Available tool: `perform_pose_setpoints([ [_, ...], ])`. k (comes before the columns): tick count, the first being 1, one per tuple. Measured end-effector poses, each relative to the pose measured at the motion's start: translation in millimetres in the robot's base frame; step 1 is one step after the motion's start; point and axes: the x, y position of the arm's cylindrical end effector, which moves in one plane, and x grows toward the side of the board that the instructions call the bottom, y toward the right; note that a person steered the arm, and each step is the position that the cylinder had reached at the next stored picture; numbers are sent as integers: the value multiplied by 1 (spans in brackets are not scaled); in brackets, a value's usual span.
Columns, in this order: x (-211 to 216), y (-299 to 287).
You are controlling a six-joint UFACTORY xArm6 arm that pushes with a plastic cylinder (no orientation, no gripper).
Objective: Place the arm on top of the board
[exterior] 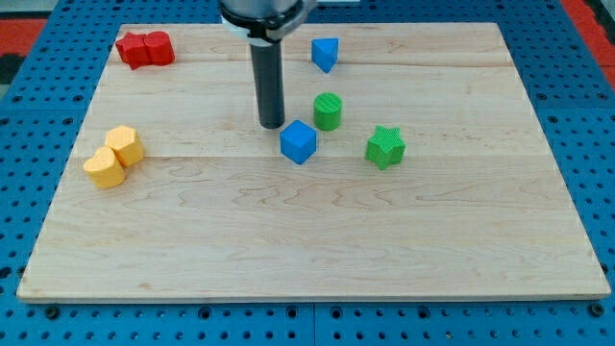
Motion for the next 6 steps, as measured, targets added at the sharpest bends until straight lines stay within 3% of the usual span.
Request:
perform_pose_setpoints([
  [3, -113, -33],
  [4, -158, -6],
  [5, -176, 65],
  [6, -157, 105],
])
